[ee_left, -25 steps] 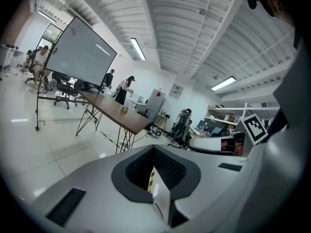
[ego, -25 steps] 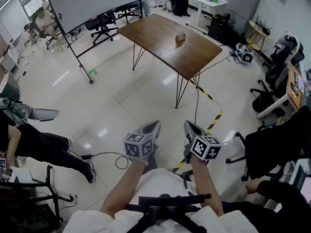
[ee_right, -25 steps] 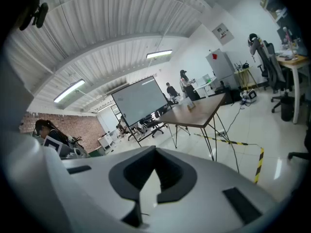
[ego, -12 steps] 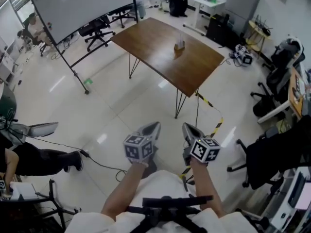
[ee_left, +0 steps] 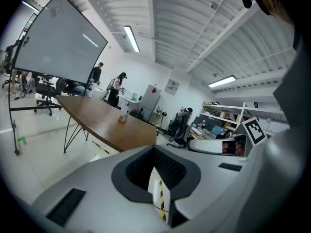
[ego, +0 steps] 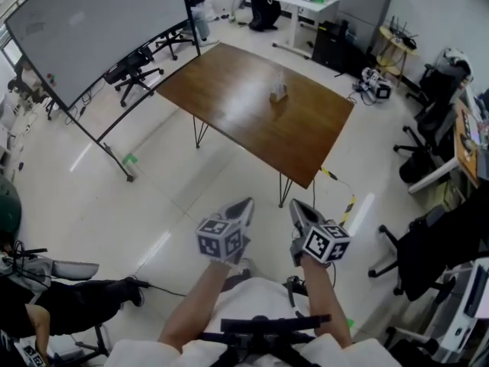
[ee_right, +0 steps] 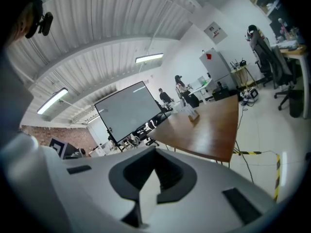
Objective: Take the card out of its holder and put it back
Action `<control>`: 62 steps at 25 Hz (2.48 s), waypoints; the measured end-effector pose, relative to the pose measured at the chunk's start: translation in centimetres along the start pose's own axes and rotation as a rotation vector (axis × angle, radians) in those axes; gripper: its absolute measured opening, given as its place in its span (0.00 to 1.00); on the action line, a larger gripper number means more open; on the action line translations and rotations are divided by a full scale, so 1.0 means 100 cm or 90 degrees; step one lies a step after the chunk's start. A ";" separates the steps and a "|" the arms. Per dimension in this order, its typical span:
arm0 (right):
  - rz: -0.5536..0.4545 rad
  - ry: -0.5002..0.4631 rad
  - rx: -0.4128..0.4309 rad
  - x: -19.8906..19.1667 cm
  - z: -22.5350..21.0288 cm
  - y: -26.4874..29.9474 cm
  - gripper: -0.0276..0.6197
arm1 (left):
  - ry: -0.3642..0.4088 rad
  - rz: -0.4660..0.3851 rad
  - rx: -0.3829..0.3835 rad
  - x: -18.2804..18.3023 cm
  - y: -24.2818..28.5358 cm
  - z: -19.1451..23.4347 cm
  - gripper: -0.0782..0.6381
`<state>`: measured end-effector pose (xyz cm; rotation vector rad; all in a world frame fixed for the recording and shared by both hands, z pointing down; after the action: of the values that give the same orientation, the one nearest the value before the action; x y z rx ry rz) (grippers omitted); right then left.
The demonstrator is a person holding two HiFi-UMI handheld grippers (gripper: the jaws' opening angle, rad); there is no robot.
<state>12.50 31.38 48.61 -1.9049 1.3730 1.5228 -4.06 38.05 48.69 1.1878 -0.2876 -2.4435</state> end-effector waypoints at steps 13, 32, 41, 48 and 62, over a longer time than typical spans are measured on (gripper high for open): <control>-0.008 0.021 -0.032 0.040 -0.034 0.088 0.05 | 0.000 0.032 -0.028 0.069 0.074 0.047 0.11; -0.017 0.019 -0.025 0.128 -0.161 0.233 0.05 | 0.037 0.057 -0.026 0.188 0.257 0.089 0.11; -0.014 0.009 -0.009 0.159 -0.208 0.277 0.05 | 0.071 0.088 -0.012 0.229 0.331 0.109 0.11; -0.005 0.027 -0.014 0.161 -0.228 0.299 0.05 | 0.090 0.125 -0.019 0.257 0.385 0.129 0.11; -0.014 0.046 -0.059 0.175 -0.254 0.351 0.05 | 0.167 0.195 0.019 0.291 0.503 0.175 0.44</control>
<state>-3.36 -12.35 52.64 -2.0424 1.3284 1.5469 -20.43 -19.79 56.80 1.3503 -0.3951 -2.0044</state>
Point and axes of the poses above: the fingertips, and each gripper's own axes: y forward along the fingers, z to its left, x out of its top, the point moved 5 cm from there along -y, backward along the fingers, and after that the axes turned 13 degrees about -y, right-handed, at the moved point
